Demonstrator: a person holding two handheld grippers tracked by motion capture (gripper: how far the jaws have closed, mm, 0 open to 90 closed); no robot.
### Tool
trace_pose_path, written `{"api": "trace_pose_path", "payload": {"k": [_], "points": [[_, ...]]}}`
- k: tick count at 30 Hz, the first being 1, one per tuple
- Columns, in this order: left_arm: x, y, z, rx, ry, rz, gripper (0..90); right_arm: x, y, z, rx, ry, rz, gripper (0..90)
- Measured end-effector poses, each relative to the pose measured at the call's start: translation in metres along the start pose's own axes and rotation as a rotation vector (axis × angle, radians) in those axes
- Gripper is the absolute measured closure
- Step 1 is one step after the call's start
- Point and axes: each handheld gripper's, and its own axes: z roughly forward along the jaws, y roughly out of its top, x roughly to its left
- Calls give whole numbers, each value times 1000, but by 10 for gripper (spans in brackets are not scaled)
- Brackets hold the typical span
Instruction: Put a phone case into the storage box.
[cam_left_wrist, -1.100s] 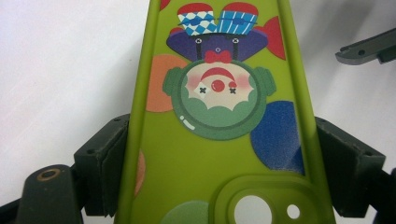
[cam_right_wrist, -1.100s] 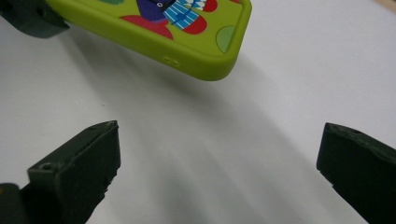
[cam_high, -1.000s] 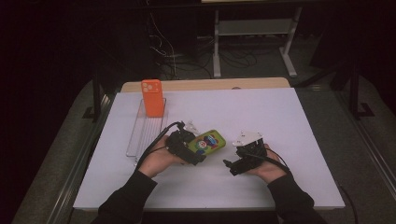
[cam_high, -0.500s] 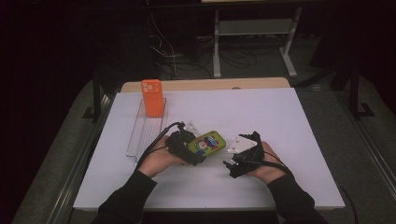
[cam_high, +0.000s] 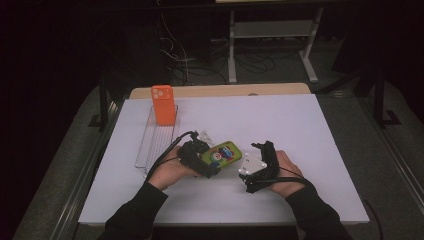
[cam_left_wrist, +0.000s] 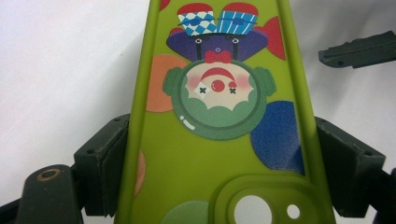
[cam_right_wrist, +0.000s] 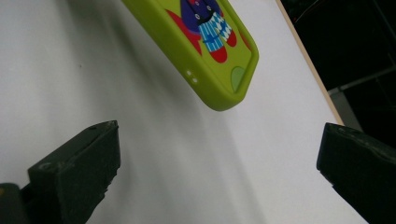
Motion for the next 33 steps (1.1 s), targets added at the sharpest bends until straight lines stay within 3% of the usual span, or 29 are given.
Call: {"api": "trace_pose_path", "payload": {"k": [4, 5, 7, 12, 15, 19, 22, 24, 26, 27, 30, 33], "points": [[0, 0, 0, 5, -5, 3, 154, 2, 0, 0, 3, -27, -76, 0], [0, 0, 0, 6, -6, 3, 154, 3, 1, 0, 2, -32, -74, 0], [-1, 0, 1, 6, -9, -9, 154, 3, 2, 0, 2, -57, -137, 0], [-2, -1, 2, -1, -7, -16, 154, 8, 5, -1, -6, -94, -205, 0], [0, 0, 0, 20, -7, 13, 154, 11, 6, -1, -7, -107, -236, 0], [-1, -1, 1, 7, -11, -8, 154, 14, 7, 1, 6, -134, -301, 0], [1, -1, 0, 30, -11, 18, 154, 17, 8, 1, 11, -162, -346, 0], [0, -1, 1, 16, -10, 3, 154, 19, 9, 1, 16, -175, -372, 0], [2, -1, 0, 26, -10, 25, 154, 23, 10, 1, 10, -200, -425, 0], [1, -1, 0, 21, -9, 13, 154, 25, 11, 2, 4, -218, -445, 0], [1, -1, 0, 29, -11, 23, 154, 28, 13, 2, -11, -236, -471, 0], [0, -1, 0, 33, -12, 19, 154, 31, 15, 3, -23, -245, -466, 12]]}}
